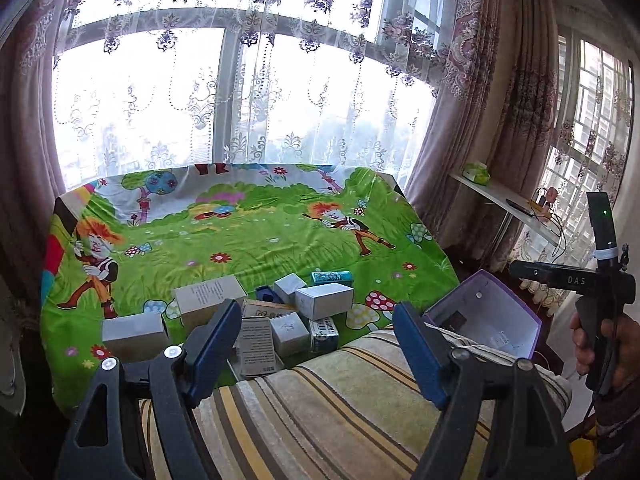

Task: Organize rigid objects
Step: 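Lower both held boxes into the purple box and open both tools, then move both tools back over the pile of white boxes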

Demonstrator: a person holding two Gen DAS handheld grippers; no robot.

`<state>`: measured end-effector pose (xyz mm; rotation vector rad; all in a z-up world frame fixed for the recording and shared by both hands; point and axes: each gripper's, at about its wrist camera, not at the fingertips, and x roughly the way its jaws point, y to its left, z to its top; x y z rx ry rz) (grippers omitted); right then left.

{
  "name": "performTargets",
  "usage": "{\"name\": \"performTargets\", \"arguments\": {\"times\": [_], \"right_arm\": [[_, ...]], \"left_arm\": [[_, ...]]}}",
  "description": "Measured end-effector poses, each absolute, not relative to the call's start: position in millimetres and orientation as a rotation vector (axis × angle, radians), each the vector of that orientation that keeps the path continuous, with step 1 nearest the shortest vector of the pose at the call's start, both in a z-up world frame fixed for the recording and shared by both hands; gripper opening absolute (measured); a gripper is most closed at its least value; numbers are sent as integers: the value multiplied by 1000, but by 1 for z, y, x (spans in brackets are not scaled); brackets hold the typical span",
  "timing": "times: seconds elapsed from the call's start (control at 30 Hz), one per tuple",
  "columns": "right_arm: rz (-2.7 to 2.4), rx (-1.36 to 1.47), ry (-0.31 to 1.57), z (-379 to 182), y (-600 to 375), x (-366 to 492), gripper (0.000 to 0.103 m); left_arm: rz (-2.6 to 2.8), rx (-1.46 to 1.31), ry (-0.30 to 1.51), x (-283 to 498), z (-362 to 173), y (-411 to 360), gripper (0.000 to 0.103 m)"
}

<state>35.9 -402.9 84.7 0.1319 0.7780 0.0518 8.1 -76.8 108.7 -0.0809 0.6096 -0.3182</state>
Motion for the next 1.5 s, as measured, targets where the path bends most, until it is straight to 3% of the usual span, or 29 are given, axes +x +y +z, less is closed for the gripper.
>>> {"name": "performTargets", "arguments": {"times": [0.53, 1.1, 1.5], "right_arm": [[186, 110, 853, 78, -327, 103, 95], [252, 38, 942, 52, -253, 184, 95], [264, -63, 945, -11, -234, 199, 95]], "left_arm": [[-110, -231, 669, 32, 93, 6, 79], [-194, -172, 1009, 112, 39, -45, 73], [-169, -154, 1165, 133, -22, -75, 67]]}}
